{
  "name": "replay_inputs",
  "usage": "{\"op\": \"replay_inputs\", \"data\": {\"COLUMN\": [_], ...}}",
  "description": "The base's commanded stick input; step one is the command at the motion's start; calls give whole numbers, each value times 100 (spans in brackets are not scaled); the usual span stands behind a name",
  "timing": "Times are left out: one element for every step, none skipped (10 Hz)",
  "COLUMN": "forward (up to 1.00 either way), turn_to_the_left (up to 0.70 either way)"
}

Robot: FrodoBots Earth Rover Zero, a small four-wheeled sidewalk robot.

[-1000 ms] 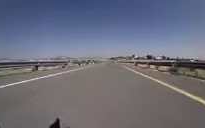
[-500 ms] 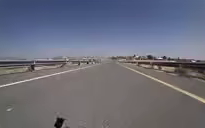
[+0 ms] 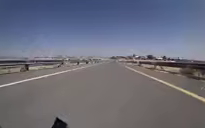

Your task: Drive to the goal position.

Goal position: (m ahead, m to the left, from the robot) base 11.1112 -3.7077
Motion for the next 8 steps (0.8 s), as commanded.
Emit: {"op": "replay_inputs", "data": {"forward": [100,100,100,100,100,100,100,100], "turn_to_the_left": [0,0,0,0,0,0,0,0]}}
